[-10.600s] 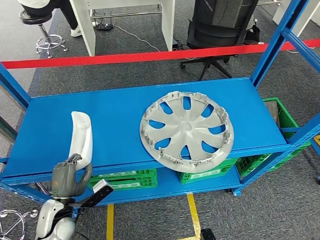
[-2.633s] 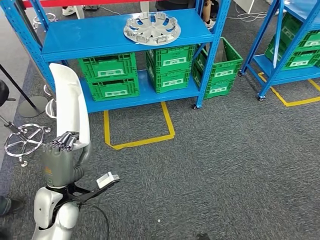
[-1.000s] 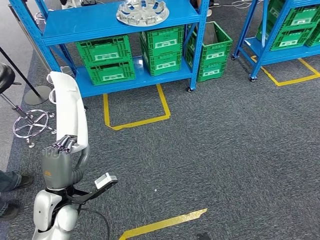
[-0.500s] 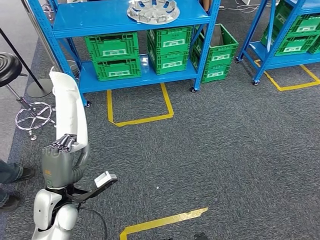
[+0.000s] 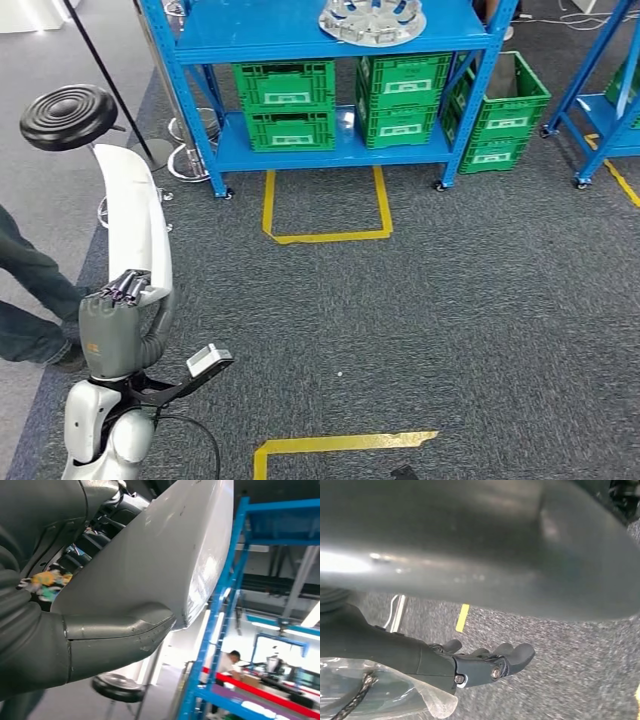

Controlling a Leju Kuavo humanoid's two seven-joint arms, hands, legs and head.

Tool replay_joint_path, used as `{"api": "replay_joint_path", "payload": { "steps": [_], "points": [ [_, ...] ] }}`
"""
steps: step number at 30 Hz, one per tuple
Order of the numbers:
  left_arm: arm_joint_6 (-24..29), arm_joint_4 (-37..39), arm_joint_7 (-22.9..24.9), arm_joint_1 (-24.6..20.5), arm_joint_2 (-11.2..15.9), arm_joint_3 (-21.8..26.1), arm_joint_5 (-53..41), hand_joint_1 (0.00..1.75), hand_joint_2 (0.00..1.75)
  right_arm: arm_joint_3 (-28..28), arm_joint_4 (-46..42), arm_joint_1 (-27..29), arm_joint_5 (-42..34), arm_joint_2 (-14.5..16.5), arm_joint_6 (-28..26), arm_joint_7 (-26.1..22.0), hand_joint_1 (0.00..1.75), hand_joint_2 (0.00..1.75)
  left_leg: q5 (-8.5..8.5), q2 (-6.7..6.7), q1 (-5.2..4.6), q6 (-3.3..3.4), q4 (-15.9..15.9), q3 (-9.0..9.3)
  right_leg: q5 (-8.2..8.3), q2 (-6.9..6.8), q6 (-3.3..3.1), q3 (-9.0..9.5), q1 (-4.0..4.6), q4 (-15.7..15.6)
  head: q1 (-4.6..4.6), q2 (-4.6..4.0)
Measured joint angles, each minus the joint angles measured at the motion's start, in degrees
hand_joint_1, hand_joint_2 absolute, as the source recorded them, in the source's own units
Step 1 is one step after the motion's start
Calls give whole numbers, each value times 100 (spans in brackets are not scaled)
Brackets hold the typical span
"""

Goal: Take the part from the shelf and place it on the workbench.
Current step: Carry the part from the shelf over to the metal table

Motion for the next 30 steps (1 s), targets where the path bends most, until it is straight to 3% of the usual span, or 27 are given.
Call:
{"api": "replay_joint_path", "payload": {
  "steps": [2, 4, 6, 8, 10, 12, 14, 15, 16, 17, 19, 21, 23, 25, 27, 29, 30],
  "points": [
    [0, 0, 0, 3, 7, 0, 0, 175, 175, 0, -1, -13, 14, 0, -1, -9, 0, 0, 316, 70, 2, 19, -495, 283, -7, -145, 6, 12, 2, 0, 0, 0],
    [-1, 0, 0, -17, 6, -2, 0, 175, 175, 0, -2, -28, 22, 0, -2, -18, 0, 0, 586, 314, -44, 80, -1261, 680, -26, -267, 32, 27, 26, 7, -3, 0],
    [1, 0, 0, -33, 4, -4, 1, 175, 175, 0, -1, -31, 42, 0, -8, -25, 0, 0, 619, 456, -95, 152, -1591, 820, -41, -391, 78, 28, 61, 10, -1, 0],
    [2, -1, -1, -23, 9, -3, 3, 175, 175, 0, -2, -39, 71, 0, -17, -30, 0, 0, 633, 340, -92, 222, -1633, 802, -60, -491, 134, 25, 66, 3, 3, 0],
    [3, -1, -3, -27, 10, -1, 10, 175, 175, 0, -2, -59, 96, 0, -27, -33, 0, 0, 679, 213, -63, 297, -1688, 807, -215, -293, 182, -56, 51, 185, 12, 0],
    [3, -1, -7, -46, 0, -5, 20, 175, 175, 0, -1, -60, 109, -1, -36, -35, 0, 0, 708, 90, -50, 347, -1710, 802, -553, 48, 199, -349, 43, 819, 35, 0],
    [2, 2, -10, -45, -6, -10, 31, 175, 175, 0, 0, -40, 111, -2, -39, -31, 0, 0, 716, -57, -58, 364, -1706, 791, -785, 173, 199, -704, 46, 1524, 49, 0],
    [2, 3, -12, -42, -6, -11, 35, 175, 175, 0, 0, -31, 111, -2, -40, -30, 0, 0, 719, -134, -61, 366, -1704, 790, -765, 188, 198, -789, 47, 1658, 49, 0],
    [2, 4, -13, -40, -6, -11, 37, 175, 175, 0, 0, -26, 111, -2, -40, -28, 0, 0, 720, -218, -61, 365, -1698, 793, -617, 202, 195, -754, 45, 1535, 50, 0],
    [2, 4, -13, -41, -7, -12, 37, 175, 175, 0, 0, -25, 111, -3, -40, -28, 0, 0, 717, -301, -57, 357, -1687, 797, -391, 247, 190, -617, 37, 1205, 49, 0],
    [2, 4, -14, -51, -8, -16, 37, 175, 175, 0, 0, -29, 111, -4, -40, -30, 0, 0, 700, -457, -58, 318, -1631, 774, -63, 496, 182, -265, 1, 436, 49, 0],
    [2, 4, -16, -60, -12, -21, 39, 175, 175, 1, -1, -27, 113, -4, -42, -28, 0, 0, 707, -588, -51, 248, -1580, 708, -23, 649, 166, -103, -11, 121, 44, 0],
    [2, 4, -19, -50, -11, -23, 42, 175, 175, 2, -2, -28, 115, -3, -44, -25, 0, 0, 730, -679, -30, 178, -1570, 656, -16, 539, 126, -86, -2, 106, 40, 0],
    [2, 4, -20, -59, -7, -23, 47, 175, 175, 2, -1, -36, 119, -4, -60, -26, 0, 0, 614, -451, -44, 119, -1393, 567, 0, 398, 66, -71, -8, 87, 15, 0],
    [2, 6, -20, -95, -9, -29, 50, 175, 175, 2, 0, -34, 125, -7, -86, -25, 0, 0, 293, -107, -53, 68, -789, 292, -5, 239, 19, -60, 4, 78, -20, 0],
    [1, 19, -15, -109, -8, -42, 48, 175, 175, 2, 1, -20, 129, -8, -121, -17, 0, 0, 30, -8, -34, 42, -96, -28, -20, 63, -5, -57, 24, 79, -32, 0],
    [0, 30, -11, -110, -5, -51, 46, 175, 175, 2, 2, -16, 132, -8, -140, -13, 0, 0, 35, 5, -30, 43, 31, -82, -28, -23, -12, -52, 31, 79, -34, 0]
  ]
}}
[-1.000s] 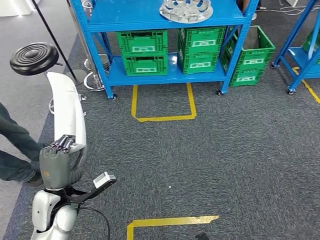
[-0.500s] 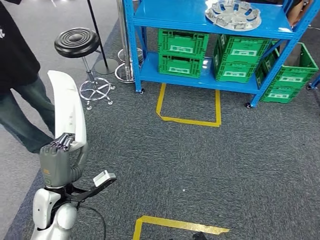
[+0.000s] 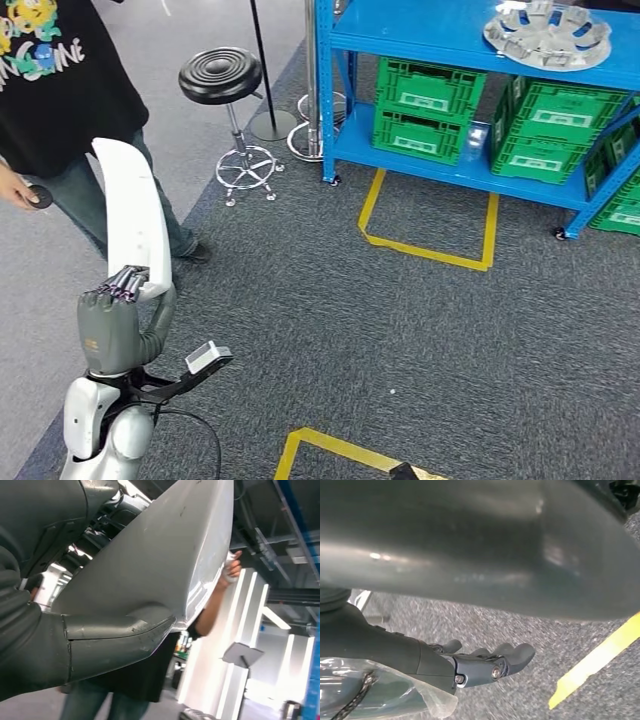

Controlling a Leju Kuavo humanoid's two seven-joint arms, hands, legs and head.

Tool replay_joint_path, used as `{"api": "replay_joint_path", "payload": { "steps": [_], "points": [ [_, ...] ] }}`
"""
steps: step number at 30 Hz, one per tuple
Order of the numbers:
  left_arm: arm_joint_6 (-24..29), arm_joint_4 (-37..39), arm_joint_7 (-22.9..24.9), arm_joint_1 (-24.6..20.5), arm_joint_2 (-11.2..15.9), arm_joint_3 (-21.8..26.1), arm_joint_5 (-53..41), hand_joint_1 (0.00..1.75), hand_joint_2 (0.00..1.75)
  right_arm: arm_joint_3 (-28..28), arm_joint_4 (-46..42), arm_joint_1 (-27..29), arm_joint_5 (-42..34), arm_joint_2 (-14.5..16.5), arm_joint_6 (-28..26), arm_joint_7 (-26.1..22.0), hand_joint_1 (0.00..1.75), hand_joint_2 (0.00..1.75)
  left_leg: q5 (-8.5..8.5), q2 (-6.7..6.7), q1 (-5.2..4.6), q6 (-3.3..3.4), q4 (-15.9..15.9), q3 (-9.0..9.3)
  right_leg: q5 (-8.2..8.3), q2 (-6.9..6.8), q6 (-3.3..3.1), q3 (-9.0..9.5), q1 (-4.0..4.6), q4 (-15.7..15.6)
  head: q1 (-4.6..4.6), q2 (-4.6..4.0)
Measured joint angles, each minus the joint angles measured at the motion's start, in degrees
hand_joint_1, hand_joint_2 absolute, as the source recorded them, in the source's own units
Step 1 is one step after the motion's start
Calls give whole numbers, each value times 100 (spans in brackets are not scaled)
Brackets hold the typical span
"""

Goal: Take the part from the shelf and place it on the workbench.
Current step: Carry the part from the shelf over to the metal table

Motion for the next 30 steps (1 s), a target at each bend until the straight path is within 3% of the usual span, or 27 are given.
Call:
{"api": "replay_joint_path", "payload": {
  "steps": [1, 2, 4, 6, 8, 9, 11, 12, 14, 15, 16, 18, 19, 21, 22, 24, 26, 28, 30],
  "points": [
    [0, 9, 5, -1, 3, -11, -2, 175, 175, 0, 1, -1, 5, -1, -19, 2, 0, 0, 116, 14, -1, 15, -113, 64, -8, -79, -4, 9, 9, 0, 0, 0],
    [0, 15, 11, -5, 5, -26, -5, 175, 175, 0, 0, -7, 13, -1, -34, 2, 0, 0, 301, 58, -10, 45, -424, 229, -18, -151, -4, 25, 18, 0, 1, 0],
    [0, 19, 21, -36, 6, -58, -11, 175, 175, 0, -1, -18, 35, 2, -67, 8, 0, 0, 585, 372, -90, 154, -1203, 631, -45, -280, 11, 56, 45, 1, 0, 0],
    [0, 21, 29, -81, 5, -84, -13, 175, 175, 0, -2, -19, 57, 4, -93, 24, 0, 0, 628, 601, -172, 242, -1579, 803, -69, -417, 42, 71, 75, -3, -2, 0],
    [0, 25, 40, -97, 14, -93, -14, 175, 175, 0, -2, -22, 72, 6, -101, 37, 0, 0, 642, 481, -173, 287, -1633, 797, -91, -554, 81, 87, 87, -18, -4, 0],
    [2, 27, 46, -98, 19, -94, -14, 175, 175, 0, -2, -29, 78, 7, -101, 38, 0, 0, 667, 400, -154, 310, -1670, 803, -131, -486, 105, 79, 77, 10, -2, 0],
    [3, 32, 55, -116, 16, -105, -15, 175, 175, 0, -2, -39, 81, 8, -102, 38, 0, 0, 721, 242, -109, 361, -1736, 819, -351, -139, 148, -78, 54, 357, 19, 0],
    [3, 38, 58, -125, 11, -112, -17, 175, 175, 0, -2, -34, 81, 8, -103, 38, 0, 0, 731, 166, -101, 374, -1744, 813, -522, 64, 163, -238, 43, 699, 33, 0],
    [2, 60, 61, -126, 4, -119, -19, 175, 175, 0, -2, -6, 78, 8, -103, 46, 0, 0, 738, -9, -95, 388, -1739, 803, -787, 202, 192, -600, 40, 1416, 48, 0],
    [2, 74, 61, -120, 4, -119, -20, 175, 175, 0, -2, 6, 76, 8, -103, 50, 0, 0, 739, -99, -92, 387, -1734, 804, -783, 213, 205, -695, 38, 1568, 49, 0],
    [2, 86, 61, -116, 5, -119, -20, 175, 175, 0, -2, 12, 76, 8, -104, 53, 0, 0, 740, -192, -85, 381, -1724, 807, -664, 220, 218, -690, 33, 1505, 48, 0],
    [2, 100, 61, -114, 4, -119, -20, 175, 175, 0, -2, 11, 77, 8, -105, 54, 0, 0, 722, -364, -56, 341, -1678, 807, -237, 333, 249, -408, -2, 827, 49, 0],
    [2, 103, 61, -119, 4, -119, -20, 175, 175, 0, -2, 8, 78, 8, -104, 54, 0, 0, 704, -443, -49, 306, -1628, 787, -101, 487, 264, -240, -29, 459, 53, 0],
    [1, 107, 63, -131, 3, -120, -19, 175, 175, 1, -2, 6, 79, 8, -103, 56, 0, 0, 694, -582, -39, 235, -1556, 725, -44, 709, 245, -50, -58, 107, 54, 0],
    [1, 110, 64, -136, 6, -121, -19, 175, 175, 1, -2, 6, 78, 8, -100, 60, 0, 0, 708, -652, -33, 201, -1541, 693, -66, 735, 215, -25, -51, 88, 52, 0],
    [1, 117, 68, -137, 21, -121, -16, 175, 175, 1, -2, 5, 75, 8, -83, 72, 0, 0, 730, -722, -12, 150, -1536, 658, -42, 599, 142, -13, -41, 85, 49, 0],
    [1, 135, 75, -181, 36, -126, -11, 175, 175, 1, -2, 0, 82, 7, -62, 90, 0, 0, 565, -455, -20, 100, -1255, 520, -24, 445, 72, 2, -40, 60, 17, 0],
    [0, 175, 88, -262, 40, -154, -6, 175, 175, 1, -2, 9, 91, 6, -52, 116, 0, 0, 218, -102, -20, 53, -545, 189, -33, 266, 24, 11, -16, 53, -15, 0],
    [0, 234, 97, -314, 44, -194, 2, 175, 175, 1, -1, 21, 89, 3, -60, 134, 0, 0, 31, -11, -2, 34, 30, -76, -48, 84, 4, 13, 0, 53, -18, 0]
  ]
}}
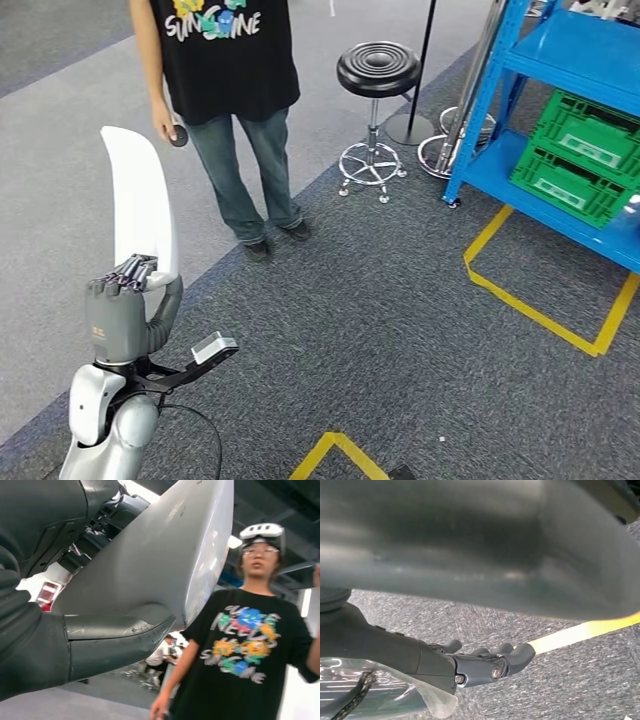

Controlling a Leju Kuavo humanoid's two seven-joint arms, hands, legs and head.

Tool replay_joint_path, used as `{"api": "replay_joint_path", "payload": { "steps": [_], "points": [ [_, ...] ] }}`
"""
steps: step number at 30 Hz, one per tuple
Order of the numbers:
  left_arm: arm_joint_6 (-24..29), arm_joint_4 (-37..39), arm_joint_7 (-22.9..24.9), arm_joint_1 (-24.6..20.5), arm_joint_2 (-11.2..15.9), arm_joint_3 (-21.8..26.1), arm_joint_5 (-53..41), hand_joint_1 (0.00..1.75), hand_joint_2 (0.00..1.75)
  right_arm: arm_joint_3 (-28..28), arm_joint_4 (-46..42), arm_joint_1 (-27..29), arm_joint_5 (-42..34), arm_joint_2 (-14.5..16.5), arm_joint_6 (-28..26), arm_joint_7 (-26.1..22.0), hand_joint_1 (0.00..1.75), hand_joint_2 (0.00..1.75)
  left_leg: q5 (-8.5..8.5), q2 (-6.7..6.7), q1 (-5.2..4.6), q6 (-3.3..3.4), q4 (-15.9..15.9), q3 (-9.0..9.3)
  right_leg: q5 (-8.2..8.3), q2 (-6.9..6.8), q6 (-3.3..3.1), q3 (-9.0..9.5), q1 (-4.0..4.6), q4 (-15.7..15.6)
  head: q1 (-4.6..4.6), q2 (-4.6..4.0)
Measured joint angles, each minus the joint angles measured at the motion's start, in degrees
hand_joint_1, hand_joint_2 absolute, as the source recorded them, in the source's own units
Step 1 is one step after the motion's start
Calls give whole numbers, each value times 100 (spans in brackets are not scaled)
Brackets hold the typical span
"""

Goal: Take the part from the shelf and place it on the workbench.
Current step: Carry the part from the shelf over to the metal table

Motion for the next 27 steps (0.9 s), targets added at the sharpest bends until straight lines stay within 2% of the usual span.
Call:
{"api": "replay_joint_path", "payload": {
  "steps": [1, 2, 4, 6, 7, 8, 9, 10, 11, 13, 14, 15, 16, 17, 18, 19, 20, 22, 24, 25, 27],
  "points": [
    [0, 31, 1, -17, 2, -15, 4, 175, 175, -1, 1, -2, -4, -2, -10, 2, 0, 0, 53, 12, 5, 5, 12, 2, -6, -81, -3, 4, 4, 0, -1, 0],
    [0, 57, 2, -35, 3, -26, 7, 175, 175, -1, 1, -9, -9, -3, -20, 1, 0, 0, 197, 38, 5, 21, -188, 111, -14, -153, -3, 12, 8, 0, -1, 0],
    [0, 98, 4, -94, 2, -53, 8, 175, 175, -1, 1, -23, -16, -2, -34, -8, 0, 0, 530, 249, -37, 86, -945, 517, -37, -288, 14, 40, 25, 0, -1, 0],
    [0, 125, 11, -168, -7, -103, 7, 175, 175, -1, 1, -27, -28, -3, -47, -4, 0, 0, 632, 457, -107, 154, -1474, 778, -64, -414, 52, 56, 50, -3, 1, 0],
    [0, 134, 21, -189, -9, -129, 5, 175, 175, -1, 1, -27, -35, -3, -52, 3, 0, 0, 603, 471, -135, 175, -1548, 799, -73, -480, 75, 62, 60, -13, -2, 0],
    [0, 143, 34, -199, -10, -150, 3, 175, 175, -1, 1, -31, -42, -3, -56, 13, 0, 0, 607, 410, -142, 200, -1583, 795, -80, -550, 100, 77, 61, -26, -3, 0],
    [0, 149, 51, -195, -10, -165, 2, 175, 175, -1, 1, -39, -46, -2, -57, 24, 0, 0, 626, 343, -131, 222, -1616, 802, -100, -555, 128, 81, 51, -26, -1, 0],
    [1, 156, 66, -199, -9, -174, 1, 175, 175, -1, 1, -47, -48, -2, -58, 31, 0, 0, 645, 275, -117, 249, -1649, 817, -149, -463, 152, 63, 41, 27, -7, 0],
    [1, 163, 82, -211, -14, -188, 2, 175, 175, -1, 1, -52, -49, -2, -60, 38, 0, 0, 666, 209, -100, 278, -1683, 832, -253, -310, 171, -14, 34, 196, 1, 0],
    [1, 180, 107, -231, -27, -230, 7, 175, 175, -1, 1, -37, -51, -2, -63, 44, 0, 0, 683, 75, -81, 320, -1705, 846, -561, 25, 186, -347, 27, 854, 22, 0],
    [0, 191, 116, -227, -32, -255, 11, 175, 175, -1, 1, -21, -52, -3, -64, 44, 0, 0, 683, -4, -80, 332, -1704, 845, -692, 93, 192, -556, 29, 1232, 36, 0],
    [0, 203, 123, -216, -32, -276, 17, 175, 175, 0, 1, -6, -54, -3, -65, 43, 0, 0, 682, -86, -81, 336, -1701, 846, -734, 118, 198, -713, 30, 1484, 39, 0],
    [0, 214, 128, -205, -31, -295, 28, 175, 175, 0, 1, 3, -54, -4, -67, 39, 0, 0, 681, -172, -79, 336, -1695, 849, -665, 129, 203, -787, 30, 1542, 39, 0],
    [0, 223, 132, -198, -30, -308, 39, 175, 175, 0, 1, 6, -52, -4, -68, 32, 0, 0, 678, -263, -74, 331, -1686, 852, -483, 150, 203, -745, 27, 1364, 39, 0],
    [0, 228, 135, -196, -29, -317, 53, 175, 175, 0, 2, 4, -50, -4, -70, 22, 0, 0, 672, -349, -67, 320, -1669, 854, -244, 211, 202, -614, 18, 1012, 39, 0],
    [0, 231, 137, -197, -28, -323, 67, 175, 175, 0, 2, 1, -49, -5, -72, 14, 0, 0, 662, -424, -58, 303, -1649, 849, -56, 345, 199, -456, 2, 632, 39, 0],
    [0, 231, 139, -199, -28, -330, 81, 175, 175, 1, 3, -2, -47, -7, -73, 5, 0, 0, 650, -501, -55, 276, -1616, 832, 63, 478, 193, -305, -15, 310, 35, 0],
    [1, 231, 146, -199, -23, -343, 104, 175, 175, 2, 3, -5, -47, -8, -74, -2, 0, 0, 655, -633, -39, 203, -1585, 783, 89, 621, 165, -167, -17, 53, 33, 0],
    [1, 231, 150, -191, -8, -349, 112, 175, 175, 2, 2, -10, -46, -5, -74, -7, 0, 0, 677, -747, -20, 133, -1583, 746, 108, 498, 113, -132, -11, 12, 33, 0],
    [1, 231, 152, -191, 1, -349, 114, 175, 175, 2, 3, -15, -46, -6, -76, -9, 0, 0, 645, -673, -24, 105, -1531, 719, 118, 427, 79, -116, -15, -5, 20, 0],
    [2, 231, 155, -203, 12, -349, 116, 175, 175, 2, 4, -15, -45, -8, -80, -13, 0, 0, 404, -339, -32, 54, -1107, 523, 119, 259, 14, -85, -15, -36, -12, 0]
  ]
}}
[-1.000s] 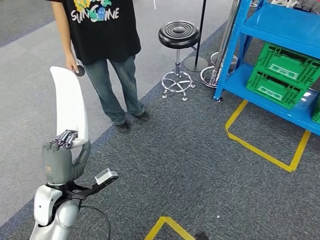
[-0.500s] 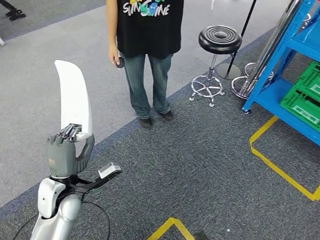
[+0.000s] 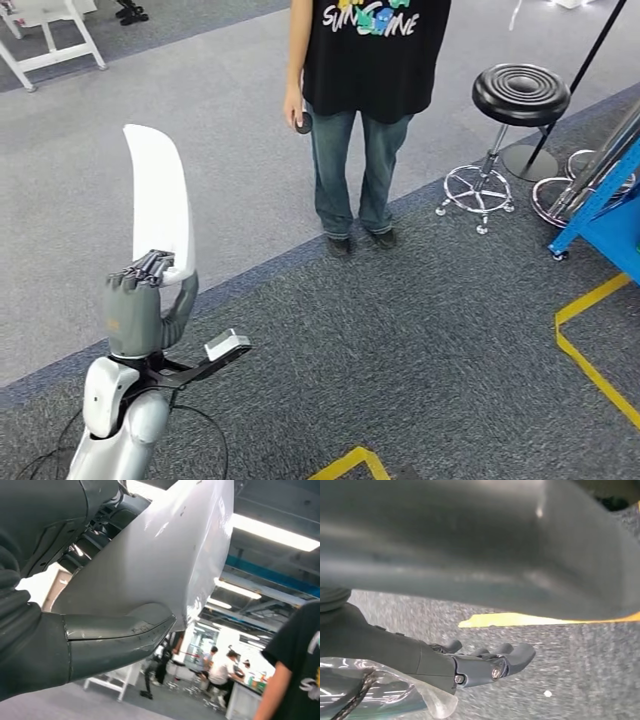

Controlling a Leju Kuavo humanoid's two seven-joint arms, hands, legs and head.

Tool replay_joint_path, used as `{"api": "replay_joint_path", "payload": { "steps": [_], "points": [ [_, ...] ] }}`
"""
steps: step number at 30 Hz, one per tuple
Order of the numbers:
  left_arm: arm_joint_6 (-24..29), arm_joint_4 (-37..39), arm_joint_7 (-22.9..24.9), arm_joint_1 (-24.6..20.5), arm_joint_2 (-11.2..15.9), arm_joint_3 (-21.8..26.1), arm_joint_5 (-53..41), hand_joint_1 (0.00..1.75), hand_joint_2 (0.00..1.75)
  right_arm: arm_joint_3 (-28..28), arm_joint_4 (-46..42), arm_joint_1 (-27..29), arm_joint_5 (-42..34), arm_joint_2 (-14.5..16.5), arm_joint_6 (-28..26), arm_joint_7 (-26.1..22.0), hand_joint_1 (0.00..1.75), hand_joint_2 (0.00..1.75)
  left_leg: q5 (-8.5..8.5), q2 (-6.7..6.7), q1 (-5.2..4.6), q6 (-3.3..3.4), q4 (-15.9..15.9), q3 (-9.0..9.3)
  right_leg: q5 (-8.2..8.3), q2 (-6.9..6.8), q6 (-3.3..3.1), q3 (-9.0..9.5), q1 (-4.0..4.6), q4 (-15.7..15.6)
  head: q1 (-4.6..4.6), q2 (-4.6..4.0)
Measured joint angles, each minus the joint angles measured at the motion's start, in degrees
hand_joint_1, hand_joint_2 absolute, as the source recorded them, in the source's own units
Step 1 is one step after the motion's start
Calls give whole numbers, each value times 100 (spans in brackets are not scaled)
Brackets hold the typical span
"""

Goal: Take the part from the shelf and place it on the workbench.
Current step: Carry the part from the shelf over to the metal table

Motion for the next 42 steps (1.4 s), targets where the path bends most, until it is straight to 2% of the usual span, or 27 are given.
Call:
{"api": "replay_joint_path", "payload": {
  "steps": [1, 2, 3, 4, 6, 8, 10, 12, 13, 15, 16, 17, 19, 20, 21, 23, 25, 26, 27, 29, 30, 31, 33, 34, 39, 41, 42],
  "points": [
    [0, 1, 2, -4, 4, -1, 1, 175, 175, 0, 1, 5, -1, -2, -1, 0, 0, 0, -181, 189, -1, -27, 364, -175, -11, -87, -25, 9, 14, -4, -17, 0],
    [-1, 2, 5, -1, 8, -1, 1, 175, 175, 0, 2, 12, -1, -3, -2, 1, 0, 0, -340, 280, 12, -47, 743, -361, -20, -175, -39, 12, 26, -4, -21, 0],
    [-1, 4, 8, 10, 13, -2, 0, 175, 175, 0, 2, 18, -1, -4, -2, 1, 0, 0, -429, 320, 24, -59, 1022, -499, -29, -257, -48, 14, 34, -3, -21, 0],
    [-2, 6, 11, 20, 20, -2, -1, 175, 175, 0, 3, 19, 1, -5, -1, 1, 0, 0, -411, 340, 32, -62, 1111, -544, -39, -341, -49, 18, 41, -3, -23, 0],
    [-2, 7, 18, 30, 32, -2, -1, 175, 175, 0, 3, 12, 11, -7, 0, 1, 0, 0, -105, 403, 35, -39, 656, -301, -66, -499, -41, 47, 52, -3, -23, 0],
    [-2, 6, 25, 28, 37, -2, -2, 175, 175, 0, 3, 5, 25, -7, 1, 1, 0, 0, 172, 646, -22, 25, -112, 108, -104, -640, -17, 91, 69, -3, -22, 0],
    [-1, 6, 30, 22, 38, -1, -2, 175, 175, 0, 3, 0, 34, -6, 4, 3, 0, 0, 204, 806, -93, 99, -458, 275, -137, -758, 30, 116, 87, -8, -20, 0],
    [0, 4, 31, 25, 47, 1, 2, 175, 175, 0, 3, -7, 43, -2, 10, 9, 0, 0, 203, 702, -115, 163, -502, 275, -161, -876, 87, 147, 90, -28, -20, 0],
    [0, 2, 31, 33, 53, 2, 5, 175, 175, 0, 3, -14, 48, -1, 13, 11, 0, 0, 217, 630, -106, 192, -537, 293, -191, -834, 116, 152, 82, -14, -19, 0],
    [3, -3, 30, 30, 54, 4, 14, 175, 175, 0, 3, -30, 56, 1, 15, 14, 0, 0, 250, 502, -64, 251, -608, 338, -362, -514, 163, 21, 63, 277, 0, 0],
    [4, -3, 30, 29, 49, 4, 16, 175, 175, 0, 3, -28, 58, 0, 16, 15, 0, 0, 256, 438, -49, 270, -619, 350, -510, -309, 176, -155, 53, 609, 17, 0],
    [5, -3, 30, 26, 44, 4, 18, 175, 175, 0, 3, -18, 59, 0, 16, 16, 0, 0, 253, 366, -41, 286, -619, 353, -661, -192, 186, -371, 50, 1005, 28, 0],
    [4, -2, 30, 41, 40, 3, 19, 175, 175, 0, 3, 11, 59, 0, 17, 20, 0, 0, 246, 192, -37, 293, -615, 361, -769, -132, 204, -731, 49, 1563, 40, 0],
    [4, -1, 30, 50, 41, 3, 19, 175, 175, 0, 3, 20, 60, 0, 18, 20, 0, 0, 240, 99, -33, 288, -609, 370, -652, -124, 210, -774, 47, 1535, 40, 0],
    [4, -1, 30, 57, 42, 3, 19, 175, 175, 0, 3, 23, 61, 0, 18, 20, 0, 0, 229, 5, -24, 274, -597, 381, -438, -90, 216, -708, 40, 1293, 40, 0],
    [4, -1, 30, 54, 40, 3, 29, 175, 175, 0, 3, 21, 66, 0, 20, 18, 0, 0, 183, -163, -8, 217, -535, 383, -25, 161, 235, -427, -4, 540, 43, 0],
    [2, -1, 27, 49, 37, 1, 39, 175, 175, 1, 3, 16, 60, 0, 27, -18, 0, 0, 149, -290, 7, 147, -470, 333, 68, 411, 218, -229, -36, 129, 44, 0],
    [1, -1, 25, 54, 39, 0, 41, 175, 175, 1, 3, 14, 43, 0, 32, -46, 0, 0, 151, -343, 15, 112, -456, 305, 37, 452, 193, -200, -33, 96, 44, 0],
    [0, -1, 20, 65, 43, -1, 42, 175, 175, 1, 3, 10, 27, 0, 38, -81, 0, 0, 156, -390, 31, 83, -458, 284, 35, 407, 158, -176, -31, 87, 41, 0],
    [1, -2, 2, 82, 54, 1, 44, 175, 175, 0, 5, 11, -4, -3, 46, -131, 0, 0, 174, -244, 26, 56, -426, 277, 38, 330, 112, -151, -21, 67, 23, 0],
    [1, -3, -11, 81, 56, 1, 47, 175, 175, 0, 6, 12, -7, -5, 52, -148, 0, 0, 170, -137, 10, 107, -412, 286, 32, 294, 99, -137, -14, 60, 7, 0],
    [1, -7, -23, 78, 57, 1, 50, 175, 175, 0, 7, 12, -12, -7, 57, -157, 0, 0, 172, -21, -6, 211, -412, 298, 21, 268, 96, -128, 5, 62, -9, 0],
    [0, -15, -46, 75, 62, 3, 55, 175, 175, 0, 8, 9, -18, -7, 65, -168, 0, 0, 168, 9, -24, 426, -443, 315, 3, 221, 87, -119, 31, 67, -23, 0],
    [0, -18, -58, 78, 65, 3, 57, 175, 175, 0, 8, 7, -21, -7, 66, -170, 0, 0, 171, 9, -27, 483, -453, 316, -1, 207, 79, -115, 37, 68, -25, 0],
    [0, -19, -97, 82, 70, 4, 111, 175, 175, 0, 8, 13, -41, -7, 68, -143, 0, 0, 179, 10, -24, 479, -467, 321, -9, 197, 44, -108, 58, 70, -25, 0],
    [0, -20, -114, 82, 70, 4, 113, 175, 175, 0, 8, 13, -50, -7, 67, -125, 0, 0, 183, 10, -19, 423, -479, 324, -11, 196, 39, -108, 62, 70, -24, 0],
    [0, -20, -120, 82, 70, 4, 113, 175, 175, 0, 8, 13, -53, -7, 66, -117, 0, 0, 184, 10, -15, 362, -490, 328, -12, 195, 37, -109, 63, 70, -24, 0]
  ]
}}
